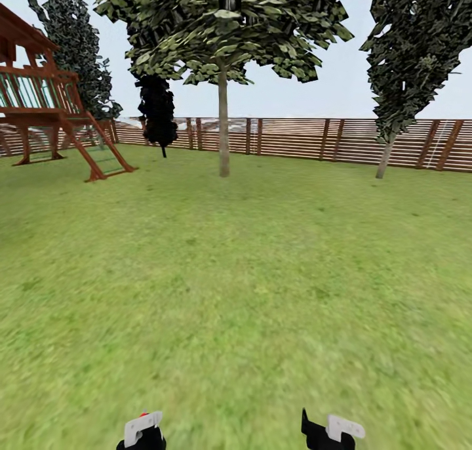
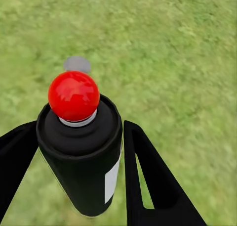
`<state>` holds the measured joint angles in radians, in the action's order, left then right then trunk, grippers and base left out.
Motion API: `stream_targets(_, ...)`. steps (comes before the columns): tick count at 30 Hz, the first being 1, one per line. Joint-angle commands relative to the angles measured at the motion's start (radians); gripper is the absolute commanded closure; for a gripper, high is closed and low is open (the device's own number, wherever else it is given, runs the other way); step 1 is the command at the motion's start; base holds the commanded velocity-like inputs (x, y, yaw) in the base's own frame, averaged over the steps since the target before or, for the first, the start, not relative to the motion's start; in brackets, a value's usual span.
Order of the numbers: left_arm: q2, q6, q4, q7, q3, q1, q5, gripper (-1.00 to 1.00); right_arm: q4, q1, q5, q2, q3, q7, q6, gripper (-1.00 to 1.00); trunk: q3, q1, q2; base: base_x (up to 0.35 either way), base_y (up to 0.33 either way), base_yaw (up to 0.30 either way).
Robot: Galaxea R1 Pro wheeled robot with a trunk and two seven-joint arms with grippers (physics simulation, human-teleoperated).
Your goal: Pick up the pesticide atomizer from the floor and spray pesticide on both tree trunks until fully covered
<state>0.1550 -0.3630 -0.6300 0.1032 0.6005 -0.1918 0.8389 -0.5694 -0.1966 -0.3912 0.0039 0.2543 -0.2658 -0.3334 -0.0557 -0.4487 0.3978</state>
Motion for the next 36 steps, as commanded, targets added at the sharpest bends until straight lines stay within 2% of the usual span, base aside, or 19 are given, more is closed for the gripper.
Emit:
stream_targets(1,0.001,-0.005,-0.002,0.010,0.008,-0.001,0.003,1.00,0.000,-0.001,-0.010,-0.001,0.007,-0.009,-0.006,-1.00,-0.002,-0.001,0.002,0.339,0.000,0.000)
stream_targets(13,0.001,-0.005,-0.003,0.010,0.008,-0.001,0.003,1.00,0.000,-0.001,-0.010,-0.001,0.002,-0.019,-0.005,-1.00,-0.002,-0.001,0.002,0.339,0.000,0.000)
stream_targets(19,0.001,-0.005,-0.004,0.010,0.008,-0.001,0.004,1.00,0.000,-0.001,-0.011,-0.007,0.006,0.002,-0.008,-1.00,-0.002,-0.001,0.002,0.339,0.000,0.000)
stream_targets(21,0.001,-0.005,-0.004,0.010,0.008,-0.001,0.005,1.00,0.000,-0.001,-0.011,-0.011,0.006,0.053,-0.007,-1.00,-0.002,-0.001,0.002,0.339,0.000,0.000)
stream_targets(24,0.001,-0.005,-0.005,0.010,0.008,-0.001,0.005,1.00,-0.001,0.000,-0.010,-0.015,0.002,0.216,-0.007,-1.00,-0.002,-0.001,0.002,0.339,0.000,0.000)
stream_targets(26,0.001,-0.005,-0.005,0.010,0.008,-0.001,0.005,1.00,-0.001,0.000,-0.011,-0.021,0.000,0.263,-0.007,-1.00,-0.002,-0.001,0.002,0.339,0.000,0.000)
stream_targets(29,0.001,-0.005,-0.005,0.010,0.008,-0.001,0.005,1.00,0.004,0.000,-0.010,-0.023,-0.012,0.294,-0.005,-1.00,-0.002,-0.001,0.002,0.339,0.000,0.000)
stream_targets(36,0.001,-0.005,-0.005,0.009,0.008,-0.001,0.005,1.00,0.015,0.000,-0.011,-0.021,-0.034,0.302,-0.005,-1.00,-0.002,-0.001,0.002,0.339,0.000,0.000)
